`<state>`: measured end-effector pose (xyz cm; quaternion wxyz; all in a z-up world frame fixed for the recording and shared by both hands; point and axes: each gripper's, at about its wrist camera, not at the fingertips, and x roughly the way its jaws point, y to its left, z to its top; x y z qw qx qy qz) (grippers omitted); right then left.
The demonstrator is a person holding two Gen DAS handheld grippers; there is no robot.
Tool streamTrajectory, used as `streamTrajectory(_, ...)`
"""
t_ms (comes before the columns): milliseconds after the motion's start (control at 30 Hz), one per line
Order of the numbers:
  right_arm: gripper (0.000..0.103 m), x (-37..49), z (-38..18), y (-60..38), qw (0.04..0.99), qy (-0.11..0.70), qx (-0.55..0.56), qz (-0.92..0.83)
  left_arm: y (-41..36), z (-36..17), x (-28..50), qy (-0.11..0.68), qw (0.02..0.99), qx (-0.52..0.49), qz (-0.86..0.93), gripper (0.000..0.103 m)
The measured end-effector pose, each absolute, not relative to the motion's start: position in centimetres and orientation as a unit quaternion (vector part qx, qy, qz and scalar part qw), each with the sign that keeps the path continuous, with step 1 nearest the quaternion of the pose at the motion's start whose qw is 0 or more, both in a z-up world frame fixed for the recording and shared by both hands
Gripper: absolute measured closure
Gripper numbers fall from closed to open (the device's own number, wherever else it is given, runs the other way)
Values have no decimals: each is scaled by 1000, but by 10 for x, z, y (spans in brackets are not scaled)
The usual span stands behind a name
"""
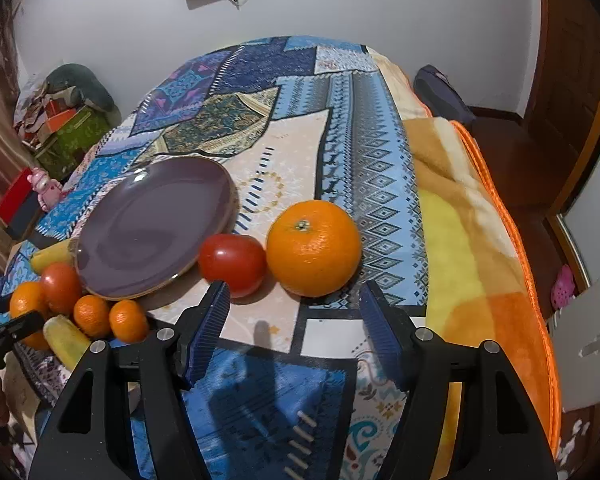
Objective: Organize fruits
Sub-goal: 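Grasp the large stickered orange with the left tool while the right tool grasps a mandarin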
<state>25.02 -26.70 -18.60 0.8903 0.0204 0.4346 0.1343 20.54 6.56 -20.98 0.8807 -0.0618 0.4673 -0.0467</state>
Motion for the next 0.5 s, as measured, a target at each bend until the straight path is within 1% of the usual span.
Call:
streamTrajectory(33,39,253,-188,-267,889,438,21,133,66,-213,206,470,878,-66,-54,19)
streamTrajectory(67,39,255,-190,-268,888,440,23,133,65,-215,205,474,875,-71,-64,28)
streamTrajectory(133,39,259,-194,-268,886,444,22,131,65,-216,204,475,873,-80,-79,37)
streamTrajectory(433,39,272,-200,-271,889,444,9,116,90,-208,204,464,882,-75,-21,38)
streamTrajectory(500,37,276,-204,-272,887,448,11,116,98,-209,209,465,882,-71,-7,38)
